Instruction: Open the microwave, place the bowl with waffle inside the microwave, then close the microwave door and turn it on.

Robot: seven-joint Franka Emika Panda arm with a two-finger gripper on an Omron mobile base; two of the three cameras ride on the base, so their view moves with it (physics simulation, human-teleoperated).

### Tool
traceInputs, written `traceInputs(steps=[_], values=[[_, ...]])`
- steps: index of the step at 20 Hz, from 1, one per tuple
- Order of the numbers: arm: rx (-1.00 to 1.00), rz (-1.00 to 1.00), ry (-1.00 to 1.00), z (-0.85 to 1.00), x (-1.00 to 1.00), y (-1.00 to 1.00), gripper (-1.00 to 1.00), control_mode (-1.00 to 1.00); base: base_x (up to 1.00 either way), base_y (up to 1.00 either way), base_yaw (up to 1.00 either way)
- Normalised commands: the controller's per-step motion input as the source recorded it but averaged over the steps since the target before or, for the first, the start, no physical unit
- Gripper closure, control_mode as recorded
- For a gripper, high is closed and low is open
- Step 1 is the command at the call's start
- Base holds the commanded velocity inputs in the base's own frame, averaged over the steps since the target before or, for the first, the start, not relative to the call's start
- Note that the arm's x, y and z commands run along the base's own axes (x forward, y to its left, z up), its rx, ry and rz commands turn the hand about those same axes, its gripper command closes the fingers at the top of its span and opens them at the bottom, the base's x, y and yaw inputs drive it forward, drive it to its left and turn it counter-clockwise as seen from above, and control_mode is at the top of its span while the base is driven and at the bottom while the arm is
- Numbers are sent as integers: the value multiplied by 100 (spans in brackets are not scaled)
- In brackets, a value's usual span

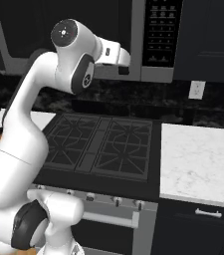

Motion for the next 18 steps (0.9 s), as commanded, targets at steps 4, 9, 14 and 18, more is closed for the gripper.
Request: traceInputs(steps=[4, 9, 14, 18], values=[[6, 0, 0, 0, 42, -25, -100, -100, 0, 0, 0], [5, 0, 0, -3, 44, -16, -100, -100, 0, 0, 0], [3, 0, -1, -17, 47, 0, -100, -100, 0, 0, 0], [1, 0, -6, -37, 49, -1, -100, -100, 0, 0, 0]])
